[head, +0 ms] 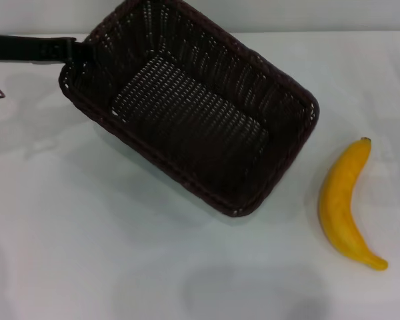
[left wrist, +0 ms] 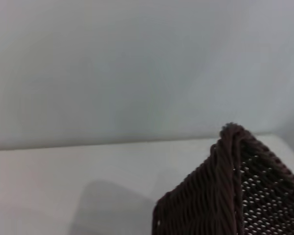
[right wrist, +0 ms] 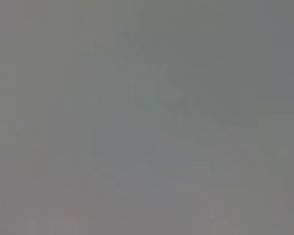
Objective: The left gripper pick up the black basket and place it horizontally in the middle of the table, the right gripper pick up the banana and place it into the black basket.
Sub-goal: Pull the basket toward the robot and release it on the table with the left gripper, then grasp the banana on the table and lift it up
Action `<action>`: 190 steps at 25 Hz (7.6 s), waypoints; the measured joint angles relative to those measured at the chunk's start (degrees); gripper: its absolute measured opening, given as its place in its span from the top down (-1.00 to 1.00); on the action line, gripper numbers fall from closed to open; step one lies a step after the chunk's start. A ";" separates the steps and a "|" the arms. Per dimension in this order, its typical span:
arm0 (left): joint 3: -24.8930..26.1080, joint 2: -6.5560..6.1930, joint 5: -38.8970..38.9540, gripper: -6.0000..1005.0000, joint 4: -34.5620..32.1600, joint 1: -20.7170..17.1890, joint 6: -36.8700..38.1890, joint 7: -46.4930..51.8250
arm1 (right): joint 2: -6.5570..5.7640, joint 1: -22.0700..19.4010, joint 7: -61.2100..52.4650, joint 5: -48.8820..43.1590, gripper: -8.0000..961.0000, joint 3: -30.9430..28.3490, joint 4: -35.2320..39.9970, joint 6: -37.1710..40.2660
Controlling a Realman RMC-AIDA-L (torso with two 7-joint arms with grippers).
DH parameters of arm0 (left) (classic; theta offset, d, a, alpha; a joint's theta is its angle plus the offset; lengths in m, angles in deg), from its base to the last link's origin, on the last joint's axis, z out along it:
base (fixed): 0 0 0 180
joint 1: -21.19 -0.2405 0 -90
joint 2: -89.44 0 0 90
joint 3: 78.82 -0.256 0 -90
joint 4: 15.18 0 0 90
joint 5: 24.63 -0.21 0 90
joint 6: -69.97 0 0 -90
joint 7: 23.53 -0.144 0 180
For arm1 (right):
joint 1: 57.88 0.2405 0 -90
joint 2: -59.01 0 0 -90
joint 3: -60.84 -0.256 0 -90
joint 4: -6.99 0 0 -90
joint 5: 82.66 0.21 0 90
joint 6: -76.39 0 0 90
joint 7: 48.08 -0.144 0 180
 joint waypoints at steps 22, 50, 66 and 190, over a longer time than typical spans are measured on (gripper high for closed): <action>0.00 6.18 30.91 0.53 7.88 -16.24 5.72 -5.43 | -0.26 0.31 0.05 0.00 -0.73 0.00 1.30 1.06; -0.25 11.50 30.53 0.39 13.78 -18.16 3.96 -6.51 | -0.04 0.95 0.03 0.01 -0.73 0.00 1.87 2.61; -0.09 10.03 40.05 -0.47 13.11 -25.33 0.02 -14.03 | -0.01 0.55 0.00 0.24 -0.73 -0.48 1.32 2.27; 3.80 10.23 90.83 -0.46 24.99 -15.81 20.72 -85.89 | 0.07 3.97 -182.31 -95.54 -0.72 93.50 90.78 -18.10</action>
